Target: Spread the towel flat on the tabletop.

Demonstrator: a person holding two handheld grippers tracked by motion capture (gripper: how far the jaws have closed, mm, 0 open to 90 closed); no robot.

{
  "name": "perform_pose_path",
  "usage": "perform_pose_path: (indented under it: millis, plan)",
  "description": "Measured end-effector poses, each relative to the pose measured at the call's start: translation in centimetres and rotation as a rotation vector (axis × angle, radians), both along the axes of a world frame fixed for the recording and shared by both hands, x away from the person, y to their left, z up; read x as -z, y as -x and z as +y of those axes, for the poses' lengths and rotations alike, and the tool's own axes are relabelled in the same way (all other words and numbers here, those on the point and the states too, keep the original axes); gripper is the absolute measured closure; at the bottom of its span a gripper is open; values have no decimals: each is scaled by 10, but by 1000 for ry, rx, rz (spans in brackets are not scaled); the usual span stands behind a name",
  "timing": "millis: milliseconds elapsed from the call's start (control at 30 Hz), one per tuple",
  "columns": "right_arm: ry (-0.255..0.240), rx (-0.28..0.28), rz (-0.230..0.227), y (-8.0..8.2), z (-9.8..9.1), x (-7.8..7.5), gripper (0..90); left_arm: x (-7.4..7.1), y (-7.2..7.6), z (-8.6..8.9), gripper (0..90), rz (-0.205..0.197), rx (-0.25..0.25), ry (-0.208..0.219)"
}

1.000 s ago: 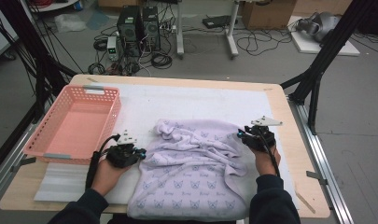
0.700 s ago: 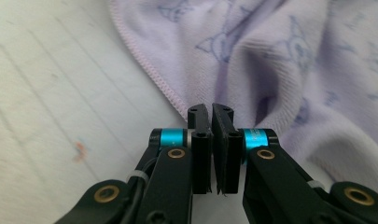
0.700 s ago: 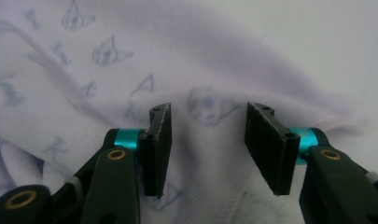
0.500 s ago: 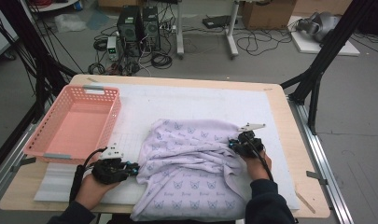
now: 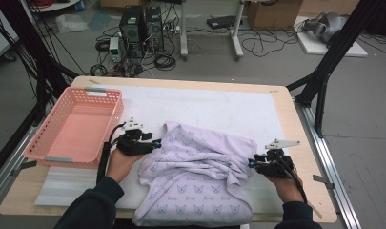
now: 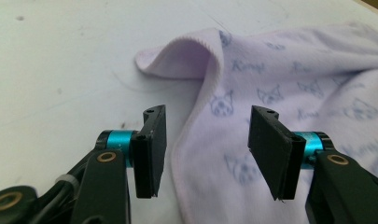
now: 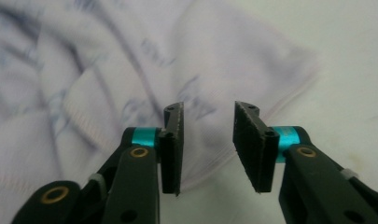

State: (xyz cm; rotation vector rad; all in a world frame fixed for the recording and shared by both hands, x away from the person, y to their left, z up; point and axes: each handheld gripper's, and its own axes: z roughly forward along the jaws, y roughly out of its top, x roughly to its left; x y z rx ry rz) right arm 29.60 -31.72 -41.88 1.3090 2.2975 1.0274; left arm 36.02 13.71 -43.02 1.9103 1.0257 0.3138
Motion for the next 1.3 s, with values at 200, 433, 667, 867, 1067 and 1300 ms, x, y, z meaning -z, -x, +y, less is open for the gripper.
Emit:
perform_pose_path:
  millis: [200, 433, 667, 867, 1067, 1300]
  plan:
    - [-47, 50, -31, -17, 6, 2, 572, 16, -7, -21, 614, -5, 63, -173]
    - [-22, 9, -25, -28, 23, 5, 567, 7, 9, -8, 863, 78, 83, -176]
    - [-19, 37, -30, -27, 17, 4, 565, 2, 41, 21, 861, 184, 156, -76]
    - [-16, 134, -61, -32, 10, 5, 528, -6, 31, 27, 503, 126, 111, 28]
    - [-9, 203, -70, -40, 0, 7, 499, -10, -4, 18, 452, 63, 22, 69]
    - [36, 146, -18, -48, 1, 14, 442, 6, -40, -3, 431, 71, -60, 13]
